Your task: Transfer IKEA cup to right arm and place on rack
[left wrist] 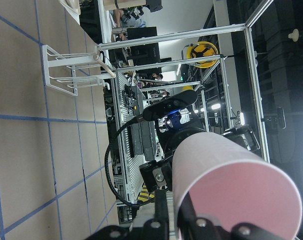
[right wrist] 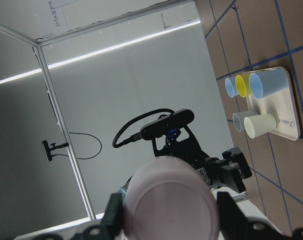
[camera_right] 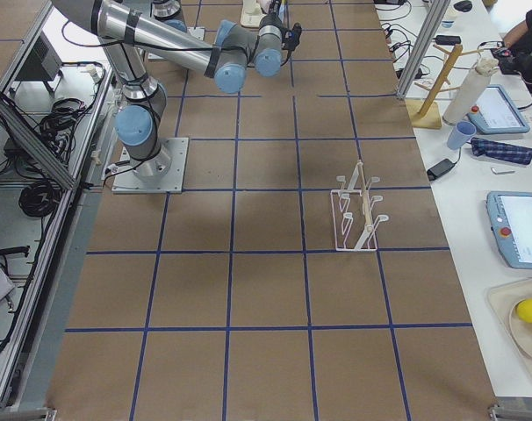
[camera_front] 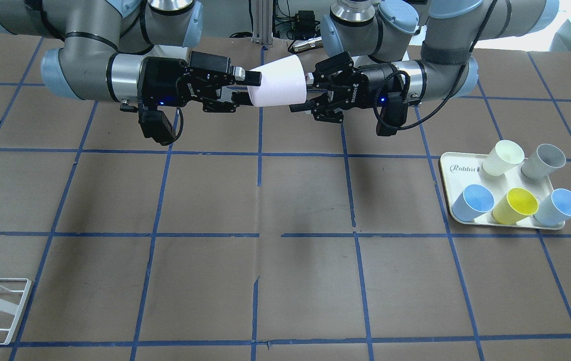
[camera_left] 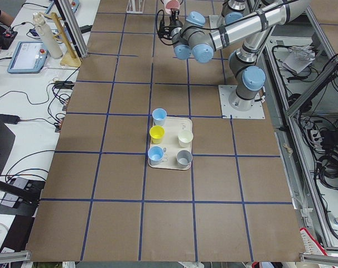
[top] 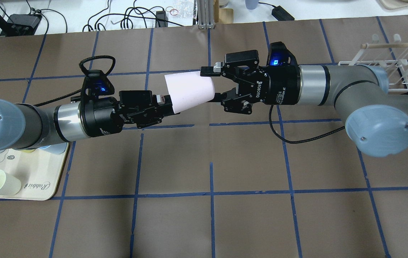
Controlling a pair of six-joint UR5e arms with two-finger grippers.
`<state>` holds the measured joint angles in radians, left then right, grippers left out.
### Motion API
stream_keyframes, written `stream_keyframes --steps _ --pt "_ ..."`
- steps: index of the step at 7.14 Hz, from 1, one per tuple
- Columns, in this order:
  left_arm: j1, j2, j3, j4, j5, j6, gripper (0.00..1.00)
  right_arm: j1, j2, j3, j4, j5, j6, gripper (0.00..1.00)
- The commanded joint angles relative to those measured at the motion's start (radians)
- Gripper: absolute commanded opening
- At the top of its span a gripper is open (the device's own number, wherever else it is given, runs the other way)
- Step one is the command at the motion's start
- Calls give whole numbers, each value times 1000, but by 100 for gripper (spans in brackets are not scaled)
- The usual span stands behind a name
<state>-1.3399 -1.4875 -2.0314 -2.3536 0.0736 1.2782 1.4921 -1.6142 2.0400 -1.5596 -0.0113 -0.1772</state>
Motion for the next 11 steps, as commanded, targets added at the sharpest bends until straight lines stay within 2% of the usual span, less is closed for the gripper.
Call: stream_keyframes --steps 1,3,4,5,7,8,9,10,11 --pt "17 4 13 -1 6 -40 91 -74 0 -12 1 -44 4 12" --pt "33 6 32 10 21 -167 100 -130 -1 -35 4 -85 31 10" --pt "38 -17 55 26 72 -233 100 -182 -3 -79 6 -175 59 8" --pt "42 -32 78 130 162 -360 100 -225 -4 -127 6 -323 89 8" --pt "42 -83 63 412 329 -535 100 -230 -13 -257 -2 -714 87 8" --pt "42 -118 69 532 415 -607 100 -230 -21 -309 3 -807 81 8" --pt "42 -158 72 706 557 -751 100 -230 -24 -326 -13 -949 27 8" --pt "36 -183 74 867 687 -895 100 -230 -24 -328 -31 -1072 -102 8" --pt "35 -222 79 955 789 -924 100 -230 -24 -328 -72 -1187 -211 7"
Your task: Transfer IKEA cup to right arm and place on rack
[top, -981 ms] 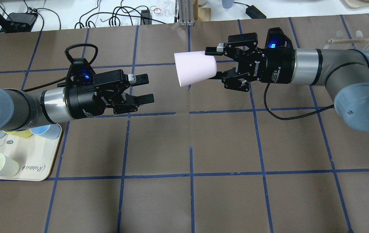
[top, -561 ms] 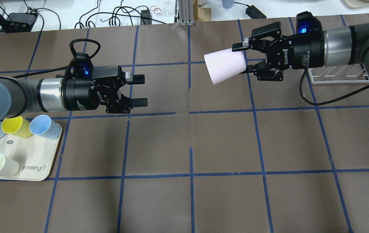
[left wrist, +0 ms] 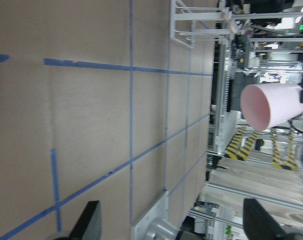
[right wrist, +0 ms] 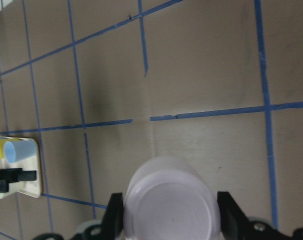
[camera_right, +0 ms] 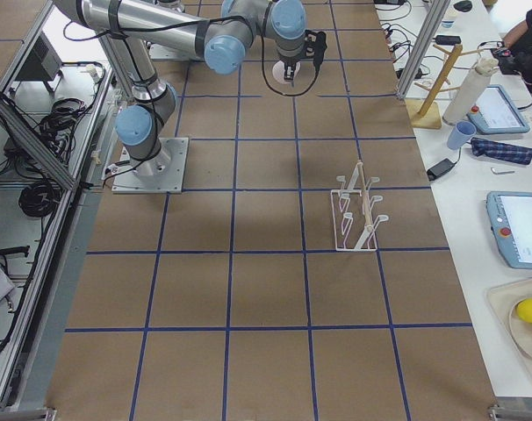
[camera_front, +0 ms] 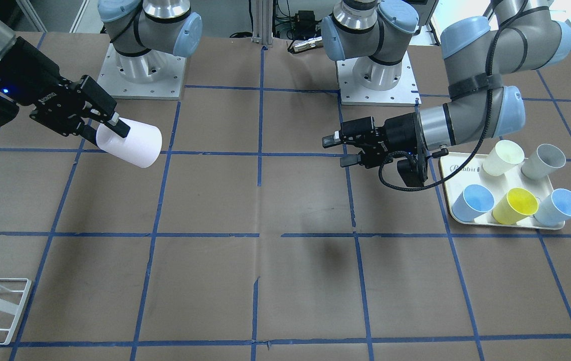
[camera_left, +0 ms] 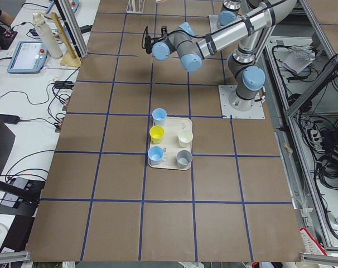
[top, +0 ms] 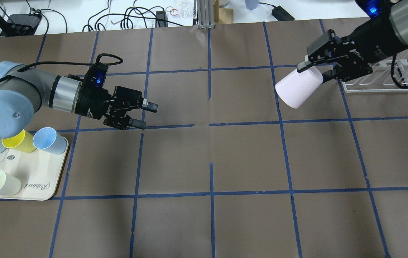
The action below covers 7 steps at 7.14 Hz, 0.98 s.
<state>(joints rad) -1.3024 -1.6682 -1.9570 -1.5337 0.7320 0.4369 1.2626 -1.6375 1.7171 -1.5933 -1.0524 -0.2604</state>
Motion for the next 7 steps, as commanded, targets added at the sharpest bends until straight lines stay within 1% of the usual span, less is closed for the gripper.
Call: stream_keyframes --steps 1,2,3,4,5,6,7 --pt "-12 -73 10 205 209 -142 100 -3 1 -5 -97 -252 -248 7" --pt "-73 -83 36 243 342 -200 100 -32 10 -4 -153 -296 -352 7" --pt "-166 -77 90 245 441 -284 100 -78 19 -4 -172 -294 -368 7" --pt "-261 -67 180 242 606 -359 100 -109 40 -4 -224 -296 -428 7" --pt "-314 -48 255 224 695 -365 100 -126 74 -7 -262 -296 -494 7" --pt "-320 -15 324 168 736 -365 100 -147 108 -8 -330 -296 -528 7" --pt "-324 28 384 56 801 -366 100 -179 134 -10 -379 -294 -580 7"
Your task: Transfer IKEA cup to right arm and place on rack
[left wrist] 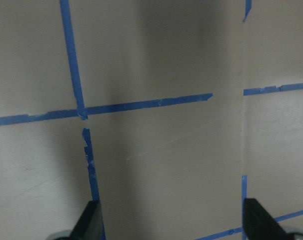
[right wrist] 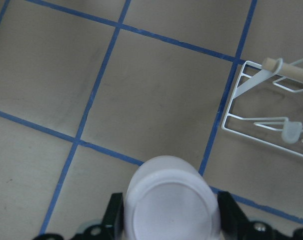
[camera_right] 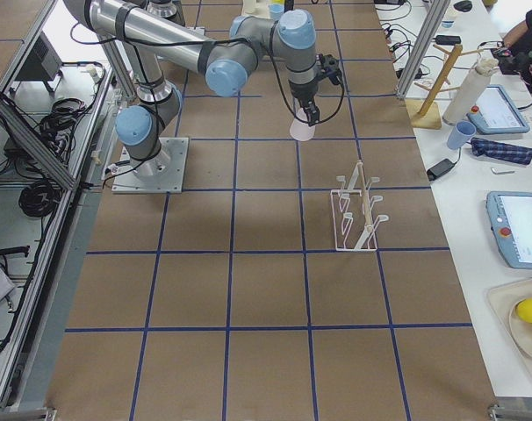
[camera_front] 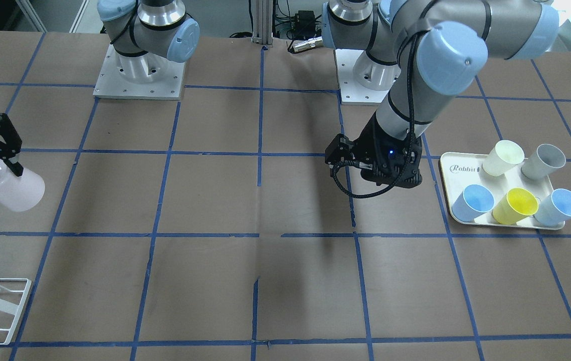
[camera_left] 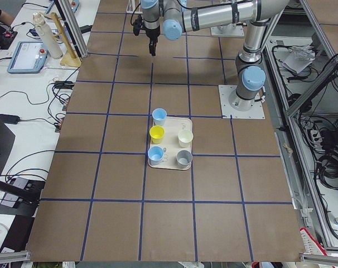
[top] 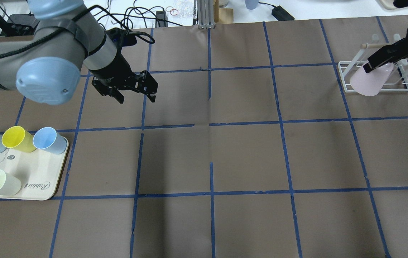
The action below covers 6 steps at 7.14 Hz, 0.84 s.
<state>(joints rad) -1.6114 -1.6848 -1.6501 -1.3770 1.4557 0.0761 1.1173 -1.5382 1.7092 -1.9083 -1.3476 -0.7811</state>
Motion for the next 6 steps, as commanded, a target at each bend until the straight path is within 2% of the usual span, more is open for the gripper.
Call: stream_keyframes --steps 1,2,3,6 --pt "-15 80 146 -187 86 -33 100 -48 59 -3 -124 -1 -108 7" --pt "-15 94 183 -197 115 -92 100 -51 73 -3 -158 2 -118 7" --pt "-15 109 165 -214 152 -98 100 -50 90 -3 -191 2 -118 7" --pt "11 152 72 -208 137 -114 100 -62 180 -81 -201 10 -118 8"
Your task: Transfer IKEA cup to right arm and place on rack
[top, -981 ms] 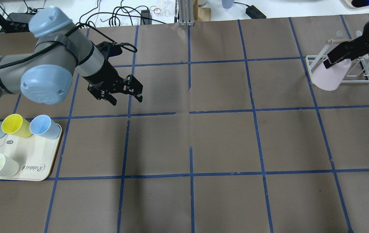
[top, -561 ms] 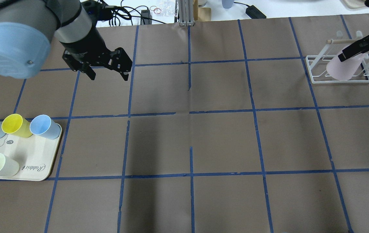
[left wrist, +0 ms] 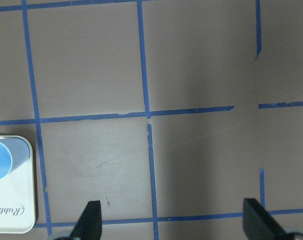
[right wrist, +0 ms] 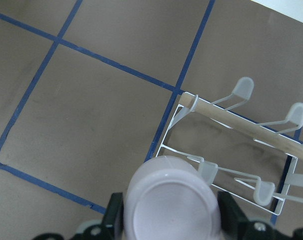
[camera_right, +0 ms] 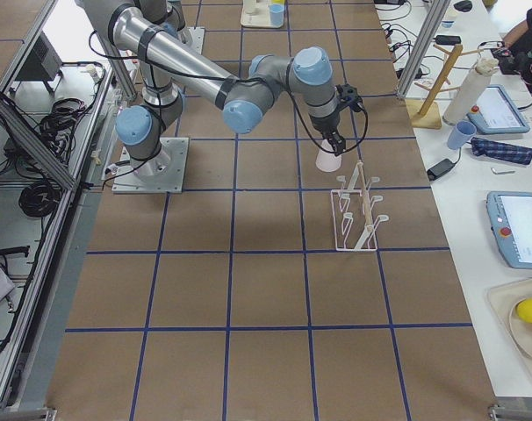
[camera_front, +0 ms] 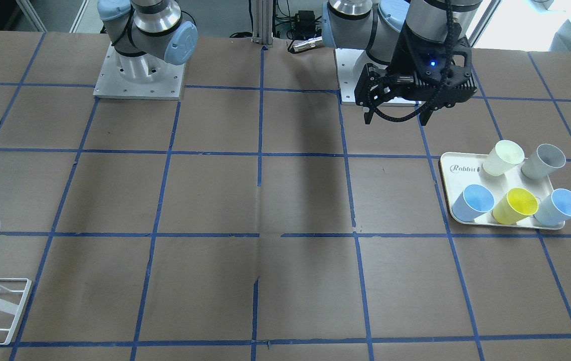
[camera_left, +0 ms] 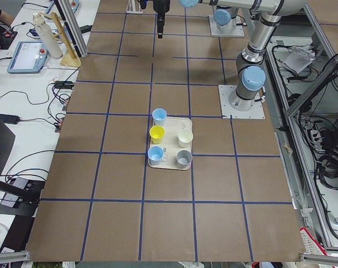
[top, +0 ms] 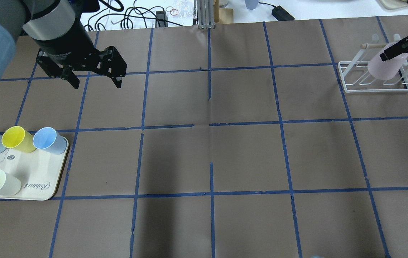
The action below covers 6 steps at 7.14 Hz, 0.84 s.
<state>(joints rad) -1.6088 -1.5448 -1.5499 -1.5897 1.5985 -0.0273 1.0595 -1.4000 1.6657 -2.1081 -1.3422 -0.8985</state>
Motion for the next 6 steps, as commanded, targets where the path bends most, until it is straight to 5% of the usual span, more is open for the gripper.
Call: stream_keyframes --steps 1,6 --pt "6 6 -41 11 -3 -11 100 -4 62 -46 -3 8 0 7" --pt "87 32 -33 28 -15 85 100 -6 101 -47 -44 0 0 8"
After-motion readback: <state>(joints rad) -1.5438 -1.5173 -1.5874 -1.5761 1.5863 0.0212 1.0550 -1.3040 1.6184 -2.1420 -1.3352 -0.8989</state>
